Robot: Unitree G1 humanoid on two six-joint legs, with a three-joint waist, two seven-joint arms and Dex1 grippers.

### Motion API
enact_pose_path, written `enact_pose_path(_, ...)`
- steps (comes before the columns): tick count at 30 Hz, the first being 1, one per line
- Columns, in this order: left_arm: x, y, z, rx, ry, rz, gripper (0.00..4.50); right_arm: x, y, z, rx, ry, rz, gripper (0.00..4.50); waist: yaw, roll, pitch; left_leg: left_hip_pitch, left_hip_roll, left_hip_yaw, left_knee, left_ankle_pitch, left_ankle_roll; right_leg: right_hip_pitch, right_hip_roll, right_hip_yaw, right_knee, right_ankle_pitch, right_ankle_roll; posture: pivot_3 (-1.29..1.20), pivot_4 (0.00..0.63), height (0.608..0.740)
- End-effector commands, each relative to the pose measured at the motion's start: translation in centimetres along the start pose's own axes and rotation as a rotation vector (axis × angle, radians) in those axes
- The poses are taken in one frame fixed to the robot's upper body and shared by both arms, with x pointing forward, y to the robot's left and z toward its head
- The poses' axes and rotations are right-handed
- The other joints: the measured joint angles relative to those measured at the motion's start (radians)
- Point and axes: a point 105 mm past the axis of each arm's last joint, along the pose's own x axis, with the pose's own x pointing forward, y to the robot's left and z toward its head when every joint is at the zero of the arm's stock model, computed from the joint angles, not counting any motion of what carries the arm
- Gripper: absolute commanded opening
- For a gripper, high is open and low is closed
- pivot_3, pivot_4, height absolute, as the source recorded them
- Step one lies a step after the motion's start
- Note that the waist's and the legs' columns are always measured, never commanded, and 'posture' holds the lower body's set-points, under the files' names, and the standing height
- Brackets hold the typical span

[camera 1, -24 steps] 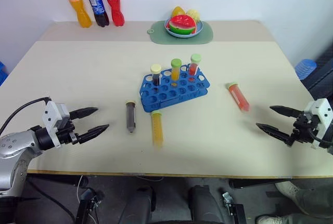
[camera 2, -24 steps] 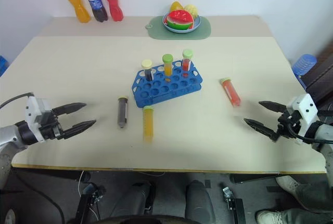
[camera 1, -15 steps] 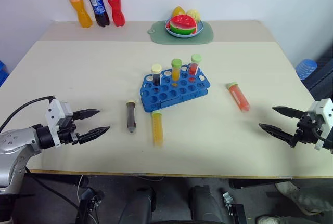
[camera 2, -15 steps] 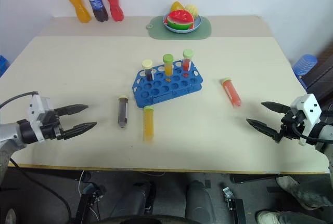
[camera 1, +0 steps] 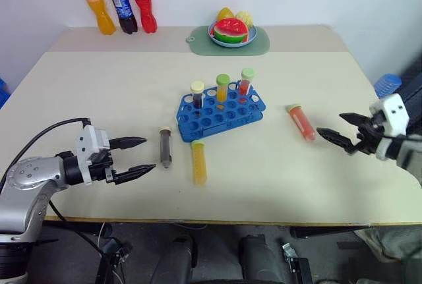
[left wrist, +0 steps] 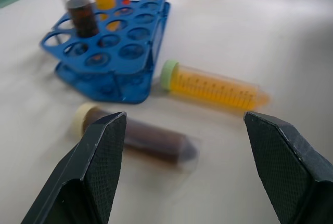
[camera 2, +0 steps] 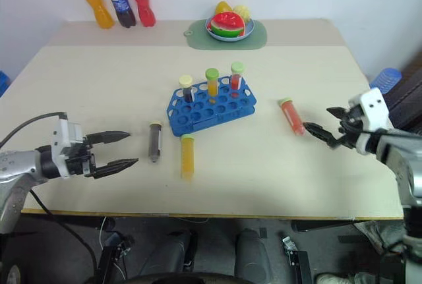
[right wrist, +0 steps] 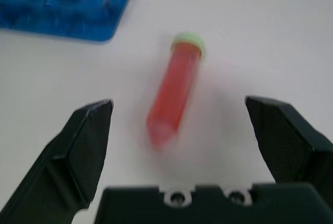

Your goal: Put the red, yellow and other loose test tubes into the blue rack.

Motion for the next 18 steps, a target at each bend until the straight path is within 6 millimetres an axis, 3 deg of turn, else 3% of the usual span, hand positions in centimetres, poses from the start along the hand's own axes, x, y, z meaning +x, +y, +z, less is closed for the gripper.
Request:
enact_pose_path(1,0.3,-0.2,0.9,0.047,-0.018,-0.014,3.71,1.0,-0.2,1.9,0.052,0.058,-0.014,4.5,-0.004,0.0,0.0,0.0,0.0,0.0,0.0,0.0,0.0,0.0,0.0,0.0,0.0,0.0,0.0,0.0,0.15,0.74)
enact_pose_path(11,1.3,-0.8,1.7,0.057,-0.03,-0.058,3.71,6.1,-2.3,2.3,0.267,0.292,-0.058,4.5,-0.004,0.001,0.001,-0.006,-0.002,0.001,0.001,0.0,0.0,-0.006,0.0,0.0,0.0,0.0,0.0,0.0,0.15,0.74)
enact_pose_path(18,1.3,-1.8,1.8,0.045,-0.029,-0.057,3.71,8.7,-1.6,0.9,0.207,0.449,-0.036,4.5,-0.008,0.002,0.001,-0.015,-0.004,0.001,0.001,0.001,-0.001,-0.017,0.0,0.0,0.002,0.001,0.0,0.0,0.15,0.74)
